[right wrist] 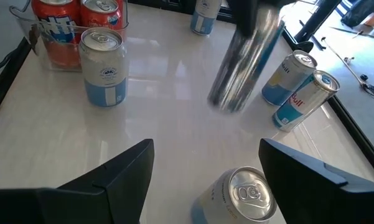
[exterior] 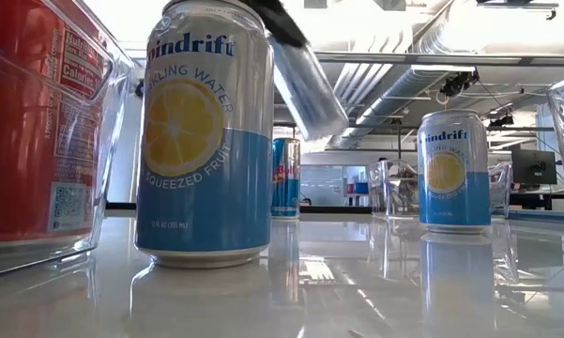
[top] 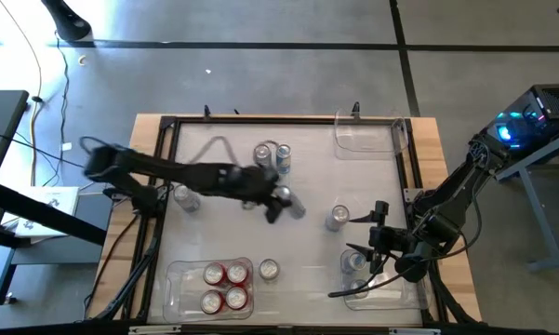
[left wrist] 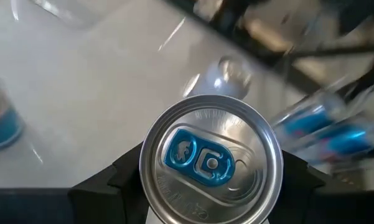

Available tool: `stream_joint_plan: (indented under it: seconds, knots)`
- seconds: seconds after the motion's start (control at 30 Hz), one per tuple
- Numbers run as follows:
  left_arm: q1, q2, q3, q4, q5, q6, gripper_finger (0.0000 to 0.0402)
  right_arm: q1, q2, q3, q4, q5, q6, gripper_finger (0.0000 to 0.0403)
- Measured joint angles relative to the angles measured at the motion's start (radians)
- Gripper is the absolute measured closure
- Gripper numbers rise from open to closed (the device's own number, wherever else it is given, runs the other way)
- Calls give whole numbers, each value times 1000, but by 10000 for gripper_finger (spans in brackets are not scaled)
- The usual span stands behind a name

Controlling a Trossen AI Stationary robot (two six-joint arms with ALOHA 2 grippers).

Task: Sort soda cans
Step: Put the left blue soda can into the bottom right transparent bin

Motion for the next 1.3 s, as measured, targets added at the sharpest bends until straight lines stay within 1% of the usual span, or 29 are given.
stream_joint_plan:
  seconds: [0.17,0.3,0.4,0.47,0.53,0.63,0.7,0.87,1.0,1.13,1.23,1.3]
  knots:
    - [-25,230,242,-168,-2,75,185,0,0,0,3,-2,3,117]
    - [-53,355,377,-213,0,137,185,0,0,0,2,-4,19,117]
    - [-68,408,432,-222,1,160,185,0,0,0,-2,-4,32,117]
    - [-73,431,443,-224,3,160,182,0,0,0,-3,-4,35,117]
    - [-73,451,443,-225,3,150,159,0,0,0,-3,-4,36,117]
    - [-72,471,443,-230,1,144,122,0,0,0,-1,-4,38,117]
    - [-72,471,443,-228,0,143,107,0,0,0,2,-4,37,117]
    - [-72,468,444,-223,2,135,99,-18,0,0,36,-19,12,117]
    - [-77,453,444,-229,25,135,97,-63,4,0,117,-89,-77,117]
    - [-83,415,444,-239,60,135,96,-138,25,0,186,-181,-194,117]
    - [-97,361,444,-277,39,160,95,-206,52,0,216,-238,-258,117]
    - [-111,322,444,-340,-17,171,95,-260,74,0,254,-305,-290,117]
